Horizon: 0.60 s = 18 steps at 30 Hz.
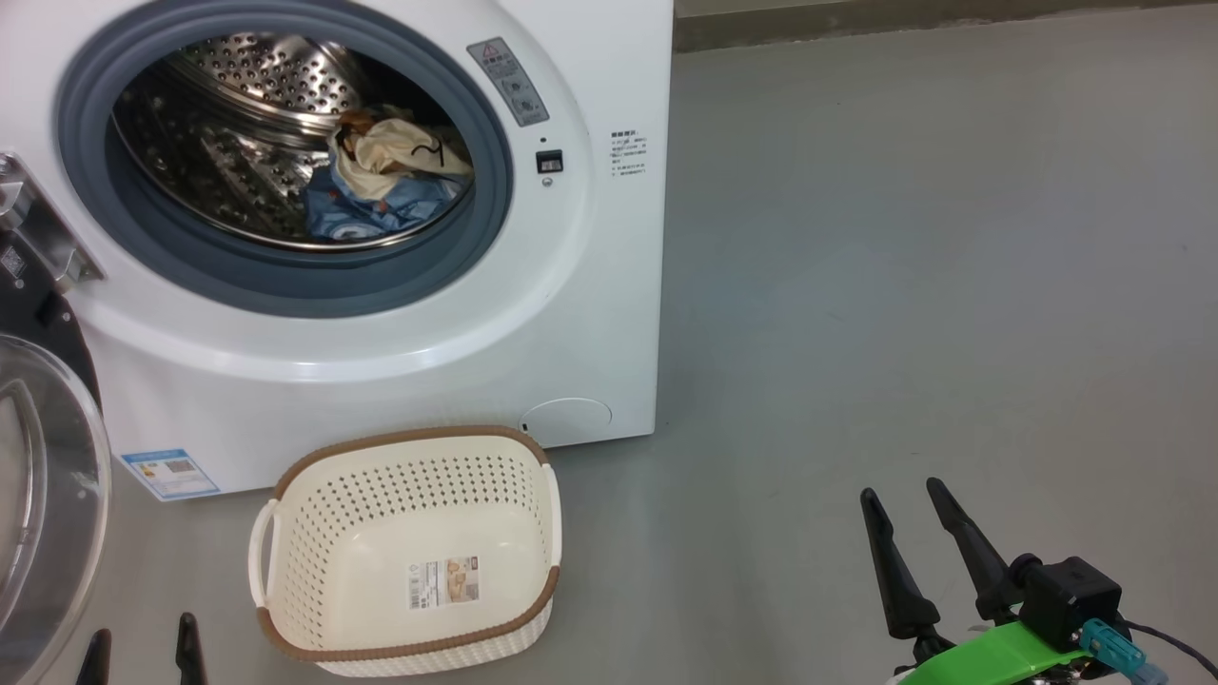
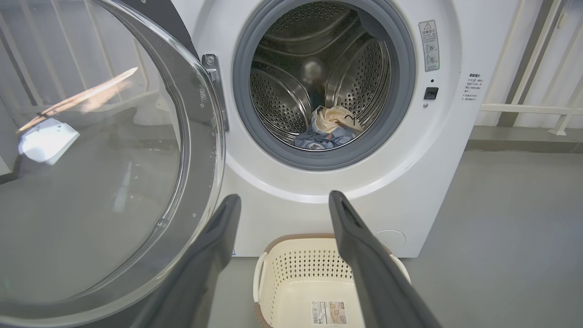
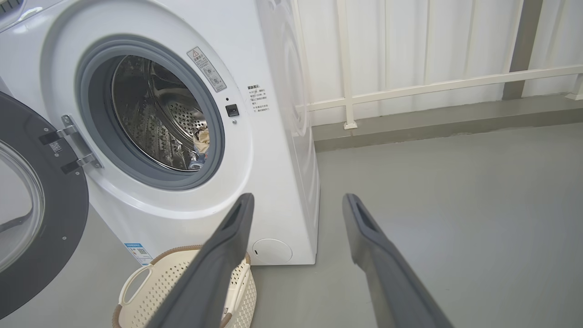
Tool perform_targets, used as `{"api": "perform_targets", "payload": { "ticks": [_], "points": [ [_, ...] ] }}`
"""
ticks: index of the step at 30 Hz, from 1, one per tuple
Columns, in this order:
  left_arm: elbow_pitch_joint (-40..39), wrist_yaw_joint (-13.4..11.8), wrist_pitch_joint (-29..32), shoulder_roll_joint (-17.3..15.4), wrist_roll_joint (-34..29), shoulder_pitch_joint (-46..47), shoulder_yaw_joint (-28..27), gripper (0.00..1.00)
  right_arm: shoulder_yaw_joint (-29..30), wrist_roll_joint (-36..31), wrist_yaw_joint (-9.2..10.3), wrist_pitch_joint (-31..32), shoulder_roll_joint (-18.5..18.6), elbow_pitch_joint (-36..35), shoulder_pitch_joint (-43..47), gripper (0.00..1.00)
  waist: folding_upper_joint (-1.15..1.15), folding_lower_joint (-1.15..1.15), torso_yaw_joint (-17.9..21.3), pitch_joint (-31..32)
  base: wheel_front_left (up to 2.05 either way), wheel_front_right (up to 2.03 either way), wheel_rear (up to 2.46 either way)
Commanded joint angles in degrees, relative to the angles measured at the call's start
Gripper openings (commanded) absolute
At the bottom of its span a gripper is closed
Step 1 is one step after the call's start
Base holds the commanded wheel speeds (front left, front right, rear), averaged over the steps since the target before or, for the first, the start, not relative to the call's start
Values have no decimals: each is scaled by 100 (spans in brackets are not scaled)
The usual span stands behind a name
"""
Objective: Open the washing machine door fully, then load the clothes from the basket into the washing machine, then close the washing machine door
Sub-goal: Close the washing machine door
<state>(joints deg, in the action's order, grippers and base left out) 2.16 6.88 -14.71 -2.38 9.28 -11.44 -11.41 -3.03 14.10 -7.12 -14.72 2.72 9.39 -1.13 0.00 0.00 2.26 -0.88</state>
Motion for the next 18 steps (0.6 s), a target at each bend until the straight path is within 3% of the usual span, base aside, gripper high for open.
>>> {"api": "perform_targets", "payload": {
  "ticks": [1,18],
  "points": [
    [-166,40,-29,-51,22,189,-168,100,-140,-49,-36,-28,16,-162,-72,100,0,0,-7,-3,-1,1,0],
    [-52,41,-29,-50,130,178,-137,100,-147,-109,-36,-28,16,-184,-65,100,0,0,-336,-36,0,0,0]
  ]
}}
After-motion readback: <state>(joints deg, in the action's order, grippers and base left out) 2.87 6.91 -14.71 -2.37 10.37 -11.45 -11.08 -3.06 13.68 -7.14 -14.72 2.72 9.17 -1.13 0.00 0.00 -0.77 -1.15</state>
